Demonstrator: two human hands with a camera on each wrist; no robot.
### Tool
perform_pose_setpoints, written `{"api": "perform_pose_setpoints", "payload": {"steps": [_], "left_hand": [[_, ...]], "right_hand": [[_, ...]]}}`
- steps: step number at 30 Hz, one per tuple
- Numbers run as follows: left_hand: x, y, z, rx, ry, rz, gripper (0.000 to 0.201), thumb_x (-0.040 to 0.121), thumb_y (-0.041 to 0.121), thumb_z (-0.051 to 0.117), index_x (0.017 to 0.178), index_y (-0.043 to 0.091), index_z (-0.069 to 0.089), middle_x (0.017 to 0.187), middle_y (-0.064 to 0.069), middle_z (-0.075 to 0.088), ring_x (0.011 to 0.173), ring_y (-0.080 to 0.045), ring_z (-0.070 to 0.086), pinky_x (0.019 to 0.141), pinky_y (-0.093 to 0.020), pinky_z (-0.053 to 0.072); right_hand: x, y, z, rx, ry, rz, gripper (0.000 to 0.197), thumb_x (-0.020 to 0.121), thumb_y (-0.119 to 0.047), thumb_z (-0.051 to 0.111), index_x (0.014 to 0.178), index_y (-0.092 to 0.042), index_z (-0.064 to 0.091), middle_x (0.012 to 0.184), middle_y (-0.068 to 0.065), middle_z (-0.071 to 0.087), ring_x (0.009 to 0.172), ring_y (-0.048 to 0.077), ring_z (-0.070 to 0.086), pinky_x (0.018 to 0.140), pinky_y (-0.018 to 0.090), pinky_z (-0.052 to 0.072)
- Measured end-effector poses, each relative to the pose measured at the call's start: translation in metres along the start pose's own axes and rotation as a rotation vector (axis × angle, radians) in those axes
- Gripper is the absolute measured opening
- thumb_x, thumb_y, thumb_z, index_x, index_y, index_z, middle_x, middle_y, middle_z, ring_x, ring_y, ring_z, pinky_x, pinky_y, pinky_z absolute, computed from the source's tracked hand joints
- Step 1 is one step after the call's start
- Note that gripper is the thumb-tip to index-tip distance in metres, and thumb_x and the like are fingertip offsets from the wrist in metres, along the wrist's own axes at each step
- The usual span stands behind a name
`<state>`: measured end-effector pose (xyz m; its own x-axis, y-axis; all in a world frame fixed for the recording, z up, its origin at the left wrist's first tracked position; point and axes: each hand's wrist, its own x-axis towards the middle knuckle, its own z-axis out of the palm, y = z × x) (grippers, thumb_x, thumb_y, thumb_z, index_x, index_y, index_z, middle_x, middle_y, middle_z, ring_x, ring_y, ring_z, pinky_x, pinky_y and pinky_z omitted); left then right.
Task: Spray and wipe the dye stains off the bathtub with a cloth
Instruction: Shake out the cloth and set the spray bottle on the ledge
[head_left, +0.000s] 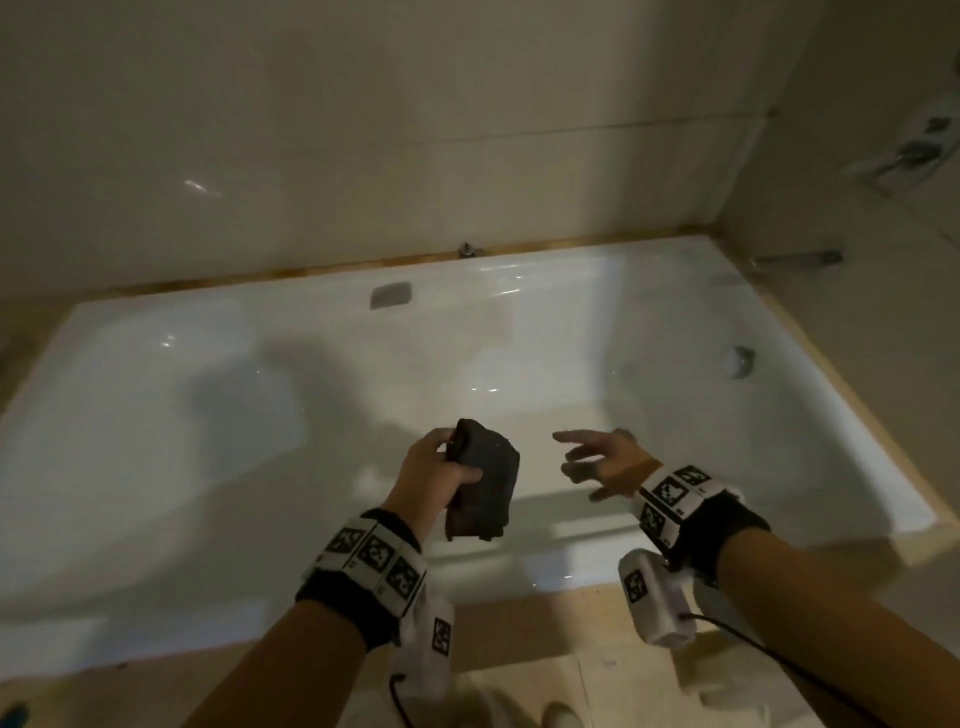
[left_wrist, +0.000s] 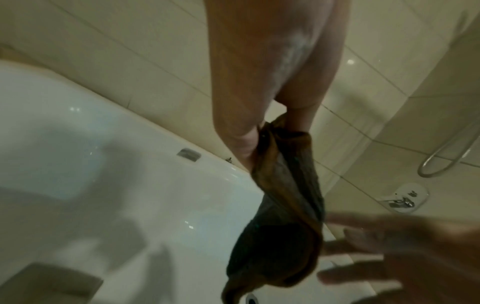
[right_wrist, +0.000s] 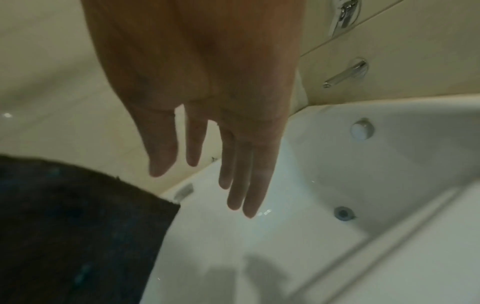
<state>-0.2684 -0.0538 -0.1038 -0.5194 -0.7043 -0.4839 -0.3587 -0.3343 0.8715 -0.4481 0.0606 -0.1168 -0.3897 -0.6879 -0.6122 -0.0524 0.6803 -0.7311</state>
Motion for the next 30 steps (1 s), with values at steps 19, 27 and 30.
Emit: {"api": "perform_pose_setpoints", "payload": {"steps": [19,27,30], "left_hand": [[0.056,-0.227,0.021,0.709,-0.137,-0.121,0.056,0.073,0.009,0.074,0.123,0.007,0.049,0.116,-0.011,0.059,0.111,-0.027,0.055,0.093,-0.034,0.047],[0.080,-0.247,0.014,0.983,-0.147,-0.054,0.029,0.086,0.012,0.056,0.115,0.013,0.059,0.118,-0.009,0.062,0.108,-0.023,0.057,0.088,-0.024,0.041],[0.089,-0.223,0.006,1.014,-0.095,-0.033,0.038,0.085,0.010,0.058,0.122,0.018,0.055,0.119,-0.006,0.061,0.108,-0.020,0.058,0.088,-0.022,0.042]], "right_hand": [[0.081,0.152,0.084,-0.369,-0.138,0.155,0.038,0.091,-0.006,0.052,0.128,-0.012,0.050,0.133,0.011,0.050,0.120,0.028,0.048,0.097,0.032,0.040],[0.100,0.176,0.095,-0.640,-0.101,0.077,0.031,0.087,-0.019,0.054,0.118,-0.021,0.056,0.122,0.009,0.056,0.110,0.027,0.055,0.089,0.026,0.042],[0.104,0.160,0.085,-0.825,-0.124,0.082,0.045,0.088,-0.011,0.054,0.131,-0.022,0.045,0.134,0.010,0.036,0.113,0.031,0.052,0.095,0.032,0.044]]}}
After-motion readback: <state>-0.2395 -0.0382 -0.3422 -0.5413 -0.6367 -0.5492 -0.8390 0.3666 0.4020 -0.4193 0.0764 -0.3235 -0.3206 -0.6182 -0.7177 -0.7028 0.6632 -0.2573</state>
